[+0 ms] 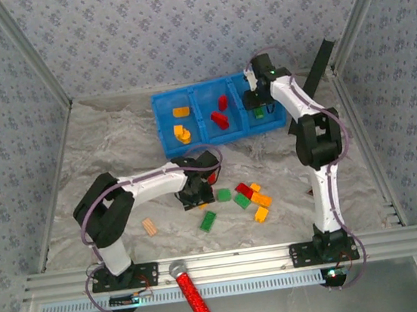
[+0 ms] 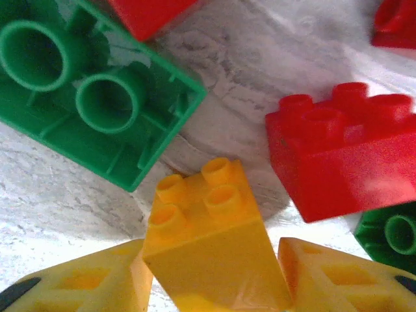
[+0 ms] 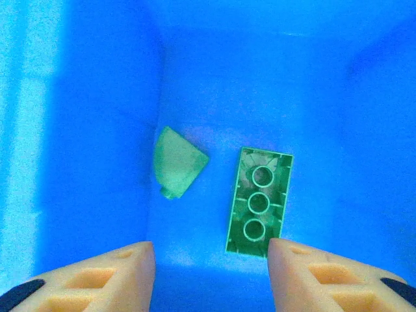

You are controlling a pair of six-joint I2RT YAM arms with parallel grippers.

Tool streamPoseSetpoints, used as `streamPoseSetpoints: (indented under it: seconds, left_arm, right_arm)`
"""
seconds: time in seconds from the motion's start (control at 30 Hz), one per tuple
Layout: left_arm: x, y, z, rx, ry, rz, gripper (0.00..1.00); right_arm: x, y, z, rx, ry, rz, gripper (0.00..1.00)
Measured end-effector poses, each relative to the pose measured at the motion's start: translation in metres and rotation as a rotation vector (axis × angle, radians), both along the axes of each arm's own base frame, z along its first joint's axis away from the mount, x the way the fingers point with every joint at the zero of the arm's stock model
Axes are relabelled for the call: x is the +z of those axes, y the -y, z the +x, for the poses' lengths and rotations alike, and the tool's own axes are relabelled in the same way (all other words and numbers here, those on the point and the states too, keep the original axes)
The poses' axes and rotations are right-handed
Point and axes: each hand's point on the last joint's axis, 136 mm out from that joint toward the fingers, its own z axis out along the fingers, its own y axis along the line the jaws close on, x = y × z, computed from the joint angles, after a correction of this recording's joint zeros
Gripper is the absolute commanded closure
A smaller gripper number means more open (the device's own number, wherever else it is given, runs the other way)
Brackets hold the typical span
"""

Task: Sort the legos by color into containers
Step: Pick up the lego from the middle-left of the table, then place the lego in the container.

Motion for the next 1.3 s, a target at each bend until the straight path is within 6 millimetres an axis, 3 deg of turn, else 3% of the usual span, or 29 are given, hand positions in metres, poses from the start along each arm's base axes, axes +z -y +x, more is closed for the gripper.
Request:
streamPoseSetpoints:
  seconds: [0.17,0.27,0.43,0.63,0.83,1.07,1.17,1.3]
  left_arm:
    - [-0.007,-0.005,-0.003,0.005,-0.006,0.008,0.61]
    - [-0.007,-0.006,-0.003,0.008,0.0,0.01,0.66]
    - [0.001,-0.013,-0.002,-0.004,0.024,0.027,0.73]
    - [0.04,-0.014,0.01,-0.032,0.122,-0.036,0.73]
    - [0.1,-0.01,0.068,-0.03,0.304,-0.101,0.73]
    - [0.171,-0.034,0.162,0.038,0.555,-0.081,0.73]
    - [0.18,-0.045,0.2,0.075,0.604,-0.06,0.73]
    - [0.167,-0.054,0.235,0.095,0.599,-0.025,0.73]
  right_arm:
    - [0.038,-0.006,-0.009,0.01,0.061,0.015,0.49]
    - [0.05,-0.01,-0.019,0.015,0.072,0.022,0.49]
    - [0.042,-0.019,-0.051,0.022,0.028,0.024,0.49]
    - [0.026,-0.041,-0.098,0.041,-0.017,0.048,0.49]
    - [0.026,-0.065,-0.135,0.046,-0.015,0.097,0.48]
    - [0.025,-0.069,-0.163,-0.012,-0.018,0.195,0.47]
    - [0.021,-0.084,-0.175,-0.018,-0.048,0.262,0.47]
    - [0.015,-0.111,-0.192,-0.019,-0.102,0.341,0.46]
